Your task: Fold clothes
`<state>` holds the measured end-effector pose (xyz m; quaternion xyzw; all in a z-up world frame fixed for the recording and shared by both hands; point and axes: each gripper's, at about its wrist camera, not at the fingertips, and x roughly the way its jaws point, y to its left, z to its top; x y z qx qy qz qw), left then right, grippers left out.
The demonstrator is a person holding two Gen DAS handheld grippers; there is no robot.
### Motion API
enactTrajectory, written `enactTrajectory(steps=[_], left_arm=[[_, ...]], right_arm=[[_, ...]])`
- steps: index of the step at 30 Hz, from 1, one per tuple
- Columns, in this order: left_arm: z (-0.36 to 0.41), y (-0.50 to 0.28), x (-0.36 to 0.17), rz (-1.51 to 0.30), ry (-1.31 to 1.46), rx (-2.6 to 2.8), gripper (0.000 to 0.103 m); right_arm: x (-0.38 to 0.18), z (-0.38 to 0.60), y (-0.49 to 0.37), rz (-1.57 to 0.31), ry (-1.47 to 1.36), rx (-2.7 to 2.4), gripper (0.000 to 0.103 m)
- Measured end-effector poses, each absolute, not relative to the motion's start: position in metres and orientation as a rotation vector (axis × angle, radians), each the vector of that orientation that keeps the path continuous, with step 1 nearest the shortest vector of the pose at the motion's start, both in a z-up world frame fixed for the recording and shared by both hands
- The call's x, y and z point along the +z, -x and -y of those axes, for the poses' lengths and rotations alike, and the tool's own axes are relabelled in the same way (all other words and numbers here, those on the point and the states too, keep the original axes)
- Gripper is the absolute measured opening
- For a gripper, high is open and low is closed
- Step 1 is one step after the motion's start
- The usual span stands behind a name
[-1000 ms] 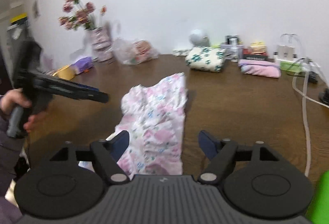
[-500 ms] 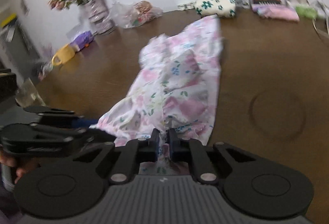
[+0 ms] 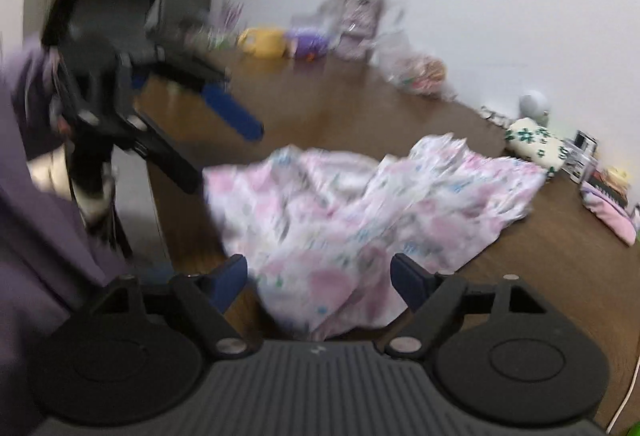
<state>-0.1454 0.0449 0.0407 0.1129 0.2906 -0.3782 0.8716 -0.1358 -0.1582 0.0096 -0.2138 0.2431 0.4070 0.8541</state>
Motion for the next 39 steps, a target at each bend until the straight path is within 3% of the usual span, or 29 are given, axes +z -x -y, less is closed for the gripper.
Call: enactTrajectory(steps=[2, 7, 8, 9, 12, 22, 25, 26, 27, 29, 31, 33, 35, 39], left_arm=[[-0.043, 0.144, 0.033, -0.617, -0.257, -0.781, 0.081], [-0.042, 0.139, 0.019, -0.626, -0.292, -0.762, 0.080], [-0.041, 0.141, 0.018, -0.626, -0.308, -0.755, 0.080], [-0.038, 0.144, 0.018, -0.621, -0.335, -0.748, 0.080], [-0.031, 0.154, 0.017, -0.566, -0.415, -0.747, 0.080], [-0.009, 0.198, 0.003, -0.344, -0.604, -0.819, 0.077], [-0.005, 0.202, -0.002, -0.310, -0.617, -0.836, 0.068], [-0.006, 0.198, -0.002, -0.328, -0.592, -0.856, 0.060], [-0.008, 0.193, -0.002, -0.356, -0.559, -0.881, 0.045], [-0.011, 0.180, 0.000, -0.418, -0.492, -0.926, 0.029], [-0.015, 0.166, 0.005, -0.489, -0.424, -0.960, 0.020], [-0.019, 0.153, 0.011, -0.549, -0.365, -0.988, 0.015], [-0.027, 0.138, 0.022, -0.602, -0.256, -1.009, 0.015], [-0.041, 0.109, 0.047, -0.695, -0.058, -1.013, 0.014]], right_arm=[[0.002, 0.152, 0.132, -0.529, 0.471, 0.851, 0.075], [-0.001, 0.158, 0.114, -0.595, 0.350, 0.903, 0.042], [0.000, 0.161, 0.110, -0.612, 0.323, 0.914, 0.029], [0.000, 0.164, 0.105, -0.629, 0.297, 0.926, 0.022], [0.004, 0.175, 0.095, -0.682, 0.196, 0.965, 0.010], [0.004, 0.219, 0.087, -0.866, -0.131, 1.044, 0.007], [0.002, 0.220, 0.089, -0.927, -0.176, 1.073, 0.007], [0.000, 0.218, 0.090, -0.946, -0.185, 1.074, 0.007], [-0.001, 0.216, 0.090, -0.964, -0.194, 1.074, 0.008], [0.002, 0.210, 0.094, -0.963, -0.148, 1.037, 0.010], [0.009, 0.202, 0.102, -0.927, -0.060, 0.979, 0.023], [0.024, 0.195, 0.120, -0.818, 0.088, 0.908, 0.070], [0.037, 0.189, 0.144, -0.648, 0.259, 0.869, 0.087], [0.043, 0.183, 0.165, -0.471, 0.410, 0.862, 0.089]])
